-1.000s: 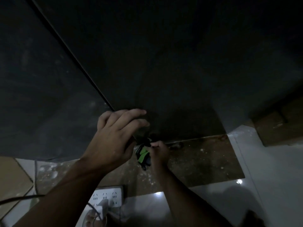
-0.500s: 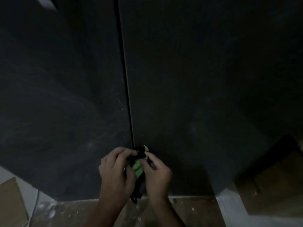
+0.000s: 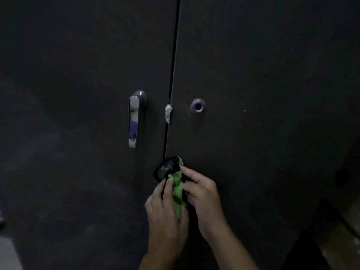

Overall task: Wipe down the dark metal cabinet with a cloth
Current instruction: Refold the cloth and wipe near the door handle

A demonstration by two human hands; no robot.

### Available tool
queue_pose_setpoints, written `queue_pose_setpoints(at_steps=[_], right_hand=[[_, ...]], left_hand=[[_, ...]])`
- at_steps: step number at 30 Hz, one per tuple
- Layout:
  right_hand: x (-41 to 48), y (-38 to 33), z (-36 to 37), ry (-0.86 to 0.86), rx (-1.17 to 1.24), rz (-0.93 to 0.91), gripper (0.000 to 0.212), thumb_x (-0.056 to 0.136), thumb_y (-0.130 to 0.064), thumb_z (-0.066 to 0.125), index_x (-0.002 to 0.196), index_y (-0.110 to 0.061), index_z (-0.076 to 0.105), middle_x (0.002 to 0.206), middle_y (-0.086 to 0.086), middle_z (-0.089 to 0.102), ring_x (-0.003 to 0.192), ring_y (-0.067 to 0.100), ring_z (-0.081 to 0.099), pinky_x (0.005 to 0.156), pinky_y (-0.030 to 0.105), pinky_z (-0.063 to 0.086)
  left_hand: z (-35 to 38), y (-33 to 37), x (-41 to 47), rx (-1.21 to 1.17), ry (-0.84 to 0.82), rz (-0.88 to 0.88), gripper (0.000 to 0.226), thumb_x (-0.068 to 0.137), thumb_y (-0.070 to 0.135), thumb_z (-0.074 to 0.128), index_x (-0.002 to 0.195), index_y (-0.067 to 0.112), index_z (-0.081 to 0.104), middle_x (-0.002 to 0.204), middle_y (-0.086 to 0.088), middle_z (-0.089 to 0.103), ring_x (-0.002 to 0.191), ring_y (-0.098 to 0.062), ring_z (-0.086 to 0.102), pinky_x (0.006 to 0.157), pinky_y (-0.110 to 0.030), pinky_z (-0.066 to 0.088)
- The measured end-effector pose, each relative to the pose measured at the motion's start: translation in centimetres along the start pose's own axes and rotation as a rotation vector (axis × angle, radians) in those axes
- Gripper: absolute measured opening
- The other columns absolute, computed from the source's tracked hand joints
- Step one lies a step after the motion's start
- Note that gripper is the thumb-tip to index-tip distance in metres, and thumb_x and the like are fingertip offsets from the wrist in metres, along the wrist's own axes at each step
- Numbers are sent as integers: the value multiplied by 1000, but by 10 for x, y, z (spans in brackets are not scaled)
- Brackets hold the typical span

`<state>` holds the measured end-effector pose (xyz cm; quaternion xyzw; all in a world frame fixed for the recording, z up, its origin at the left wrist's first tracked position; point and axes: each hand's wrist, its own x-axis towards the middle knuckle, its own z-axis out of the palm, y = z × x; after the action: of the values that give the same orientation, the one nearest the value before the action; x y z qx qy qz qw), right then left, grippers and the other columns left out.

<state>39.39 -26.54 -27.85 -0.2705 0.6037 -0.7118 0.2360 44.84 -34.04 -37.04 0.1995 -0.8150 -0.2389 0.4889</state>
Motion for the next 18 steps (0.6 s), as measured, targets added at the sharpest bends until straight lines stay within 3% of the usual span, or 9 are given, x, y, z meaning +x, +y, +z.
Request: queue_pose_setpoints(at_steps=[3,6,9,11,13,15,17,18], right_hand=[[-3,-48,-6,-97,-32,-96,51,93,11,49,134,-19,58,114,2,74,109,11,69,86,21,54],[-6,-85,-12,-32,-276,-259,61,92,8,54,141,-27,53,122,-11,69,109,-3,65,87,16,52],[-15,-117,-33,120,-602,-440,55,89,-8,60,131,-44,60,105,-26,70,94,-9,65,81,16,54],[-21,-134,-57,219,-783,-499,46,89,-17,62,121,-51,65,116,-31,64,106,-12,59,96,21,50],[-25,-140,-77,185,-805,-496,48,89,-18,64,119,-55,62,125,-38,54,123,-13,48,109,23,42],[-26,-131,-88,28,-934,-471,66,87,-20,65,130,-65,42,145,-36,30,146,-3,17,121,28,24],[-21,-110,-91,-143,-1098,-457,93,85,-27,64,139,-69,1,155,-32,-19,146,1,-26,125,36,4],[-19,-101,-90,-180,-1166,-435,105,84,-28,63,137,-63,-21,148,-30,-38,142,3,-35,125,37,-1]], left_hand=[[-4,24,47,109,136,77,60,83,23,42,142,16,37,137,-12,46,111,-30,48,95,-46,43],[-15,46,92,225,227,242,63,78,21,57,139,22,42,134,-7,45,108,-26,45,88,-47,43],[-27,69,128,245,309,239,54,75,20,57,129,28,54,130,-5,49,106,-25,42,83,-46,42],[-26,79,140,181,338,221,49,74,16,51,122,25,61,124,-2,52,101,-24,41,78,-43,43],[-16,87,139,148,331,260,50,76,16,45,122,22,62,120,-1,53,98,-21,43,77,-40,45],[-2,97,133,29,331,235,52,75,11,42,122,20,63,117,-1,55,99,-17,43,85,-35,45],[7,112,129,-114,301,185,51,77,1,49,121,21,65,117,4,57,102,-6,42,95,-15,36],[10,119,127,-163,256,164,48,81,0,56,122,23,66,116,8,57,103,-2,43,95,-7,32]])
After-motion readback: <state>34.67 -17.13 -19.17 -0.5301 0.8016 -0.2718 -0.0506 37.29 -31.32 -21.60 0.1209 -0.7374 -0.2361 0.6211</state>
